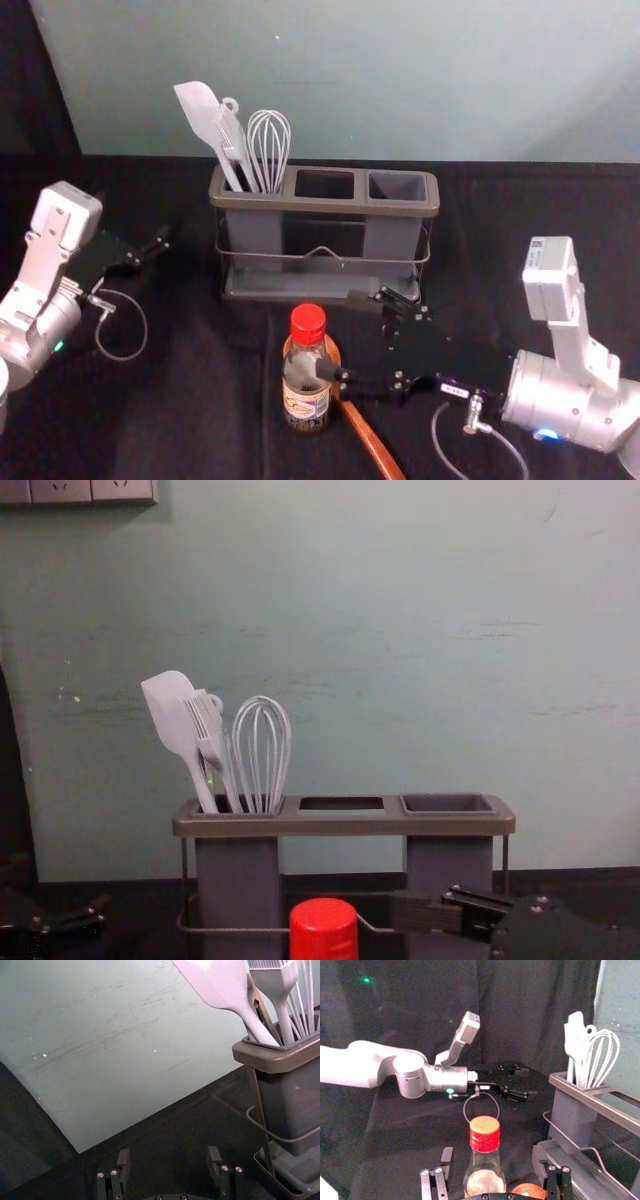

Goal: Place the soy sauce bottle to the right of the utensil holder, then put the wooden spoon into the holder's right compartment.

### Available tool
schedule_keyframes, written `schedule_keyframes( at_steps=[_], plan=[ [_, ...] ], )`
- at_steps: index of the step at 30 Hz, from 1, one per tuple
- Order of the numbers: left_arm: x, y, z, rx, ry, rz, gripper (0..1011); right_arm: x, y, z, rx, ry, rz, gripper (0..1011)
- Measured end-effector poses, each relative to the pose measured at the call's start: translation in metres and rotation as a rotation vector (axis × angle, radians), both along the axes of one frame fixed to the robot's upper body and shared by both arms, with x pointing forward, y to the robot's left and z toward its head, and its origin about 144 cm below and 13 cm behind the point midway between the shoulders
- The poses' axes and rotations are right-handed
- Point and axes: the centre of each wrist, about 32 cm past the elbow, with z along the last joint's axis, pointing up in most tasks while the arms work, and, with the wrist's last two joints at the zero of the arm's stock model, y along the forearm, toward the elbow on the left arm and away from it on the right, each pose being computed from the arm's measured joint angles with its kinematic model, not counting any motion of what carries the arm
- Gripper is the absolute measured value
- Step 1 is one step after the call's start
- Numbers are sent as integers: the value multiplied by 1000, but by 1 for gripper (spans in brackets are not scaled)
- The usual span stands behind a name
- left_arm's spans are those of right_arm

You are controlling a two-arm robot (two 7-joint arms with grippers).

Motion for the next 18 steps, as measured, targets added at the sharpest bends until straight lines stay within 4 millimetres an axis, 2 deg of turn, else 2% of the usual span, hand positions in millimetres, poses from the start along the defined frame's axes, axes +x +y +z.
schedule_keyframes(
  at_steps=[18],
  plan=[
    [0,0,0,0,0,0,1005,12,17,-3,43,17,15,1002]
  ],
)
